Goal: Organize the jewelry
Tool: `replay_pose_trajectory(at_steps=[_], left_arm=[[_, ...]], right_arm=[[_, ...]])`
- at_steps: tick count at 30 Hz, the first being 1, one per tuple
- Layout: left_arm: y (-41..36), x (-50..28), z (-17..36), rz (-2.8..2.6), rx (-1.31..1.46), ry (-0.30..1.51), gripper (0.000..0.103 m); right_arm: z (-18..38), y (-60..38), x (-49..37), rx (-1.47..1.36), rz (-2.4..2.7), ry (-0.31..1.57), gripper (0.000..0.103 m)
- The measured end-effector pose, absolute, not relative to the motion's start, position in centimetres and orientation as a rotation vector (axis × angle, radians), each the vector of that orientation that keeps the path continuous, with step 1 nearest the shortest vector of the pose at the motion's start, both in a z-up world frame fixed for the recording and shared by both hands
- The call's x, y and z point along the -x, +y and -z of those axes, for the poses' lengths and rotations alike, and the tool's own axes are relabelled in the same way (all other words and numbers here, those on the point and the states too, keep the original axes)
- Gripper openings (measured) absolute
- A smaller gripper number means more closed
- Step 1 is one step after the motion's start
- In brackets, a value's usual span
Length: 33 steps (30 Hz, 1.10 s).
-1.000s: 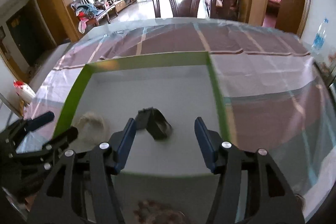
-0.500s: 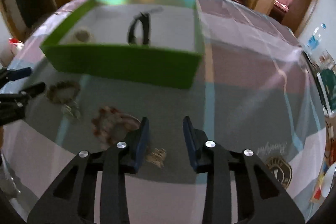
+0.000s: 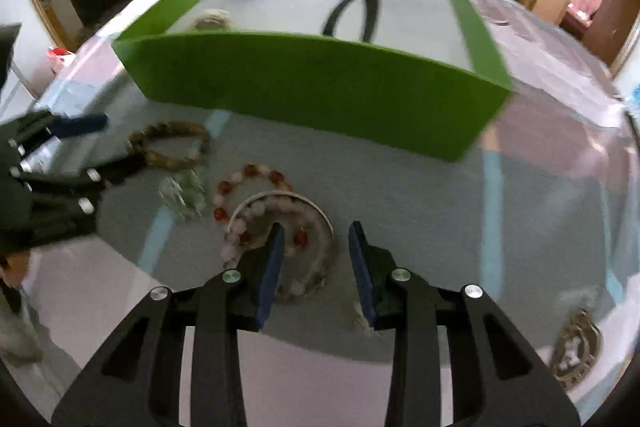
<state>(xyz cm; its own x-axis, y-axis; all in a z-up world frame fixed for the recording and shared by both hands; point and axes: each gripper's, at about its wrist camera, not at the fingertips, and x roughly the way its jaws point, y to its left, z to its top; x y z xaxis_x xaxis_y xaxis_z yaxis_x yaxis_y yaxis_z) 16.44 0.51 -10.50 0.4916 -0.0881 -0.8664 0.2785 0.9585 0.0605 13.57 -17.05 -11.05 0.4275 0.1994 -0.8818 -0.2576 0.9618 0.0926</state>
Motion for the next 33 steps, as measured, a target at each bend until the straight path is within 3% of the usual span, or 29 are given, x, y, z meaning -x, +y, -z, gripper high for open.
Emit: replay_pose_trajectory(at_steps=[7, 20, 23, 29, 30, 31, 33], left_arm=[[0.2, -17.3, 10.8, 0.266, -0.154, 0.994, 0.075], [0.3, -16.9, 11.1, 0.238, -0.159, 0.961, 0.076], [0.4, -16.8, 11.1, 0.237, -0.159, 0.959, 0.077], [0.5, -16.7, 11.0, 0.232, -0.159, 0.952, 0.078], [0.5, -16.6, 11.0, 0.231, -0.159, 0.950, 0.079], [0.5, -16.6, 10.9, 0.231, -0.159, 0.948, 0.079], [0.6, -16.5, 10.8, 0.230, -0.159, 0.944, 0.079]], right_arm=[[10.3, -20.4, -14.5, -0.089, -0.215, 1.047, 0.035], [10.1, -16.3, -12.4, 0.036, -0.367, 0.996, 0.035], [10.2, -15.8, -12.3, 0.042, -0.400, 1.003, 0.029], [10.8, -15.3, -12.3, 0.035, -0.413, 1.031, 0.029], [11.0, -15.2, -12.4, 0.039, -0.410, 1.034, 0.027], [11.1, -15.1, -12.3, 0.051, -0.396, 1.029, 0.015], [10.8, -15.0, -11.6, 0.047, -0.414, 1.016, 0.008]])
